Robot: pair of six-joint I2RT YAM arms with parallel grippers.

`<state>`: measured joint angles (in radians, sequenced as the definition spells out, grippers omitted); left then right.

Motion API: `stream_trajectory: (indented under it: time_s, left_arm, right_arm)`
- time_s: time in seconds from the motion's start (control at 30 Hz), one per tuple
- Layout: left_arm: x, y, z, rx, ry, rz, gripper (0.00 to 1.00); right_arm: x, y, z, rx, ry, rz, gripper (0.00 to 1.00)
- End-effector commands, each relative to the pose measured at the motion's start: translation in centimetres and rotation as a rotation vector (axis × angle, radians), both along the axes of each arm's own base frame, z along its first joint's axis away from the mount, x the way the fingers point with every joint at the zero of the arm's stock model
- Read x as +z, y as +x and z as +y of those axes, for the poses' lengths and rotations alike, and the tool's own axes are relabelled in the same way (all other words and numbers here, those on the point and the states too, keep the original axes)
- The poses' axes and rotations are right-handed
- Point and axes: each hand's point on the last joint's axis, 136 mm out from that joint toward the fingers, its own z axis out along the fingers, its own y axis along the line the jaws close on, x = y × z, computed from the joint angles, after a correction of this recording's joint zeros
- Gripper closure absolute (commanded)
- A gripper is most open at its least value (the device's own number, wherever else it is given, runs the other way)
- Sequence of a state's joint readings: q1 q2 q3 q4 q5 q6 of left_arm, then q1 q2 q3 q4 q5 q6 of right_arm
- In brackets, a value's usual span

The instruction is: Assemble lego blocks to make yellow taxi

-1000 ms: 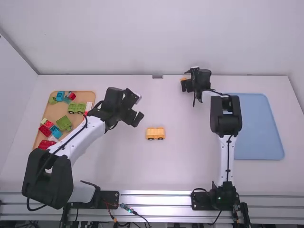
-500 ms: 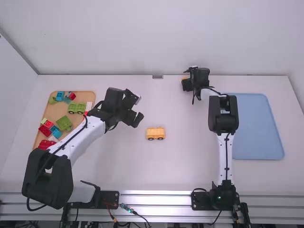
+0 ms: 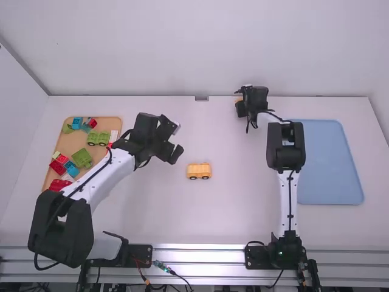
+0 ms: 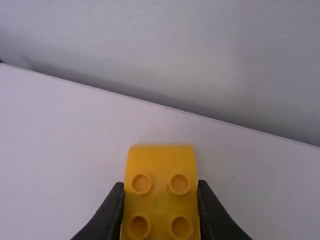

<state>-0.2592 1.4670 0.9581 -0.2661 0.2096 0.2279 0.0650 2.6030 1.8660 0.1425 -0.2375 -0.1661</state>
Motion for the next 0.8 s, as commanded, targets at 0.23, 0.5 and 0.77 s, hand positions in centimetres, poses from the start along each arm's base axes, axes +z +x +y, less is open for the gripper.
stream_trajectory:
  time_s: [0.23, 0.5, 0.77]
  left_arm:
    - [0.5, -0.1, -0.2, -0.049, 0.023, -0.031, 0.01]
    - [0.1, -0.4, 0.4, -0.106, 0.078, -0.037, 0.01]
    - [-0.5, -0.6, 1.4, -0.085, 0.139, -0.022, 0.01]
  right_arm:
    - [-1.3, -2.9, 0.4, 0.119, 0.021, 0.126, 1.00]
    - [4.3, -6.3, -0.3, 0.326, 0.100, 0.128, 1.00]
    - [7.2, -13.7, 0.0, 0.545, 0.069, 0.068, 1.00]
